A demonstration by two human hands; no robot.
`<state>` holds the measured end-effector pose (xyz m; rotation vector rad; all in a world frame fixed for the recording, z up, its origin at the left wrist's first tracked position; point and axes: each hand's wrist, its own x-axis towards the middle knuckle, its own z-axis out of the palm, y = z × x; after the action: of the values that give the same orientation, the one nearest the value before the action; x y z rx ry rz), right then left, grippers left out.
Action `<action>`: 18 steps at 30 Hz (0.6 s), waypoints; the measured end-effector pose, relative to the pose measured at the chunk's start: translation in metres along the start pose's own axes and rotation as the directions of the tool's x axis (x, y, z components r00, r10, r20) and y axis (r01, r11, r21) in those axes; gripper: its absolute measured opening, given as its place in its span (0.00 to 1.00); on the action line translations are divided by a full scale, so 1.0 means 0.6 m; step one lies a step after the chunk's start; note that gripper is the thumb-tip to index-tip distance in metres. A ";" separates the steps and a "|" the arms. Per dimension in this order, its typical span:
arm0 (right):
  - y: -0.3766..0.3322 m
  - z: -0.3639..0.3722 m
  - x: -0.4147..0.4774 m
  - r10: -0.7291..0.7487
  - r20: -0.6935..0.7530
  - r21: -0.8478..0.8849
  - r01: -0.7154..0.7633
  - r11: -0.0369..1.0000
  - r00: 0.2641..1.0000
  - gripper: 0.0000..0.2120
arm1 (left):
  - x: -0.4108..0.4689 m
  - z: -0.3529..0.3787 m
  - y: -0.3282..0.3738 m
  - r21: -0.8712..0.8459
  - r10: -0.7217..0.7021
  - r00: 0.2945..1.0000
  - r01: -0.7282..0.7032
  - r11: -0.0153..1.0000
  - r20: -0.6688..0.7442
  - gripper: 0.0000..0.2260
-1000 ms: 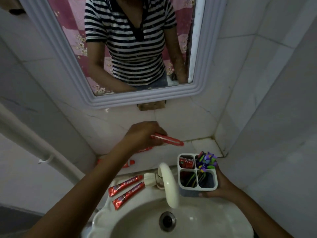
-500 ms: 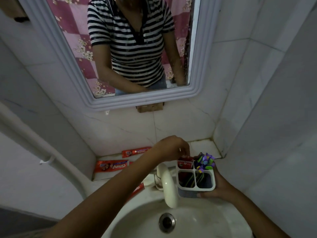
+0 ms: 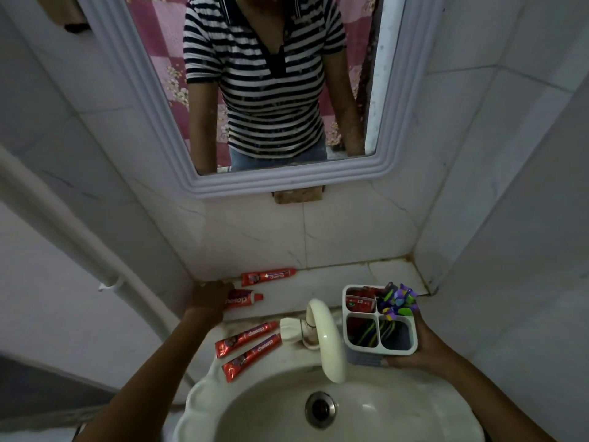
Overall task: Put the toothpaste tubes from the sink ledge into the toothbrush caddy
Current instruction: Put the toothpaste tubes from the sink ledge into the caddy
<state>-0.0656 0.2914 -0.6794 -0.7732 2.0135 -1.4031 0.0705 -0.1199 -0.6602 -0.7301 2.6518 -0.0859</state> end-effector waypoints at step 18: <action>0.020 0.000 0.002 0.019 0.008 -0.043 -0.018 0.999 1.000 0.58 | -0.120 -0.264 0.100 -0.009 0.444 0.743 -0.517 0.856 -0.500 0.09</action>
<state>-0.0683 0.2939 -0.6909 -0.7755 2.0451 -1.3482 0.0378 -0.0389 -0.4981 -0.0160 3.2721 0.0863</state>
